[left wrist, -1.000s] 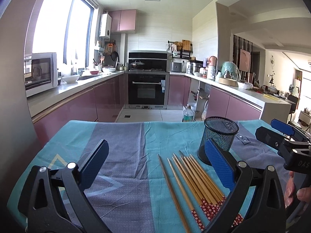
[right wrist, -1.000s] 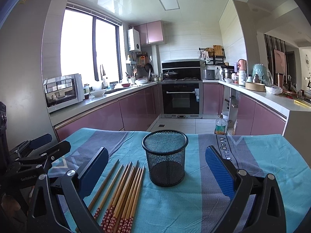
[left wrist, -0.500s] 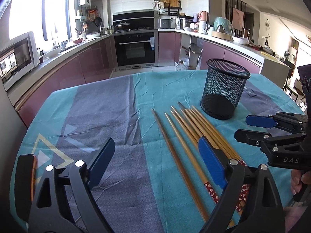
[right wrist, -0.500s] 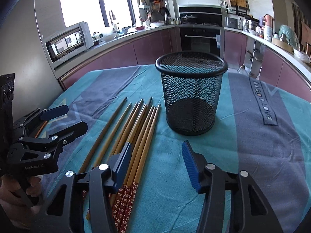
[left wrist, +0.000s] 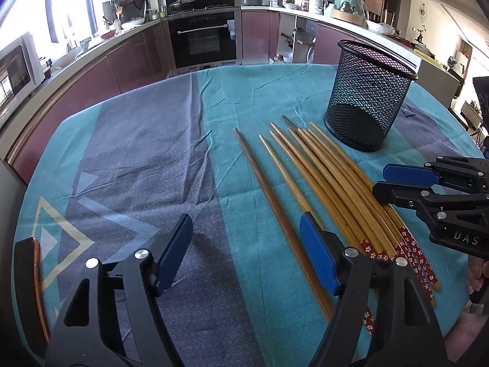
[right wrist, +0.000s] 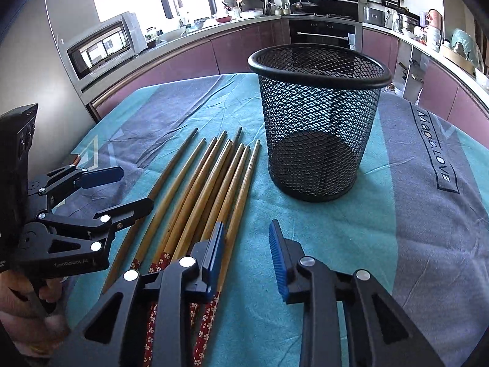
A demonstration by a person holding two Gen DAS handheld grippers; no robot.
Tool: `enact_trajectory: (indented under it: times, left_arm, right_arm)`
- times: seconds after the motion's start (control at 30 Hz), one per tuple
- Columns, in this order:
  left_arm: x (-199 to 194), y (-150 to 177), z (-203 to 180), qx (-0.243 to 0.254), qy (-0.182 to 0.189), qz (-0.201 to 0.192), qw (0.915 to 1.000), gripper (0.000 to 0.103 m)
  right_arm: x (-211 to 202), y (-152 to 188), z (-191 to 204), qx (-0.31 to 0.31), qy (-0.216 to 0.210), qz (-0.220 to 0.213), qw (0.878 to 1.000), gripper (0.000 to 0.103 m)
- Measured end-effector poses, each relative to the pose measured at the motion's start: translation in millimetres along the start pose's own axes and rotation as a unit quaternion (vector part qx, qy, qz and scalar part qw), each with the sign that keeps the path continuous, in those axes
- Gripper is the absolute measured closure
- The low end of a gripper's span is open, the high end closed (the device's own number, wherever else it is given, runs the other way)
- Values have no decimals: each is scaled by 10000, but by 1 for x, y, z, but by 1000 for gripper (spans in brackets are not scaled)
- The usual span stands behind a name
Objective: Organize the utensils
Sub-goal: 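Lower the left gripper onto one wooden chopstick and close it while the right gripper grasps another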
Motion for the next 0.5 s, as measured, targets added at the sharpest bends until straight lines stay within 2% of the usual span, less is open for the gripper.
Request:
enact_trajectory:
  times: [0.27, 0.43, 0.5]
  left_arm:
    - [14, -8, -10, 117, 62, 88, 9999, 45]
    - [25, -19, -13, 50, 14, 88, 9999, 46]
    - [27, -23, -14, 39, 29, 91, 9999, 51]
  right_arm:
    - [10, -10, 1, -204, 143, 127, 9996, 83]
    - [17, -19, 1, -249, 117, 106, 9996, 84]
    - [19, -21, 0, -242, 125, 103, 9996, 87]
Point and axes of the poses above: each gripper's, at about its wrist camera, not at the fingertips, and x roughly the way its jaws point, z to its left, y to its underside, the point moved 9 cm from there along x, roughly the way its jaws point, and after that the axes turned 5 degrees about -x, right-handed, at the moved point
